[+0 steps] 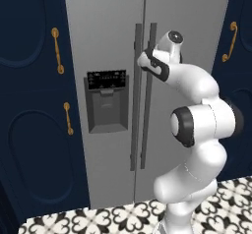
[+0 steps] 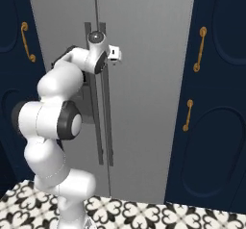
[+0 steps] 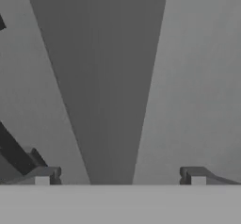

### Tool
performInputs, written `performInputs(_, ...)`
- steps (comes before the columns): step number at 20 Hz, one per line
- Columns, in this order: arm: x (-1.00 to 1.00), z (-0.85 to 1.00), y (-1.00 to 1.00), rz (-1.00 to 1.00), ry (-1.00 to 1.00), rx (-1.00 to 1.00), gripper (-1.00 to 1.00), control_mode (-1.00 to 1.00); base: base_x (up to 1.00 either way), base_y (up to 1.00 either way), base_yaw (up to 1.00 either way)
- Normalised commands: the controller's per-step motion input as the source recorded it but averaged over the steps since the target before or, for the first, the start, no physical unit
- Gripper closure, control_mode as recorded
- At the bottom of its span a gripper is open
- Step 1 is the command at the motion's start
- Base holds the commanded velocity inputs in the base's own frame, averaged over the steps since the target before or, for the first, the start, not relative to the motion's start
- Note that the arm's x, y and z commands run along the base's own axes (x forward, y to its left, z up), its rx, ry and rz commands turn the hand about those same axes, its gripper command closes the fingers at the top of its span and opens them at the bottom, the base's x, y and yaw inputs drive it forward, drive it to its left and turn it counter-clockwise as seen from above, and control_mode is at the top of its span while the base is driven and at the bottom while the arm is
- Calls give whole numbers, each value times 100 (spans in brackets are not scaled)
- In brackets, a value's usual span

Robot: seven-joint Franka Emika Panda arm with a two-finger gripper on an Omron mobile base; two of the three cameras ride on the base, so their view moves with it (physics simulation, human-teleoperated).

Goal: Take the strawberry from the fridge and place it on top of the pancake, located on the dining counter.

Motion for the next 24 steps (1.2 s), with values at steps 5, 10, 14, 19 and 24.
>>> performInputs(5,58,-23,0,0,-14,0,-100,-100,0,0,0)
performInputs(10,21,-30,0,0,-26,0,-100,-100,0,0,0)
performInputs(14,11,-3,0,0,0,0,100,-100,0,0,0)
performInputs(19,-65,0,-40,-6,0,2,100,-100,0,0,0)
performInputs(24,-100,0,-100,-11,4,2,100,-100,0,0,0)
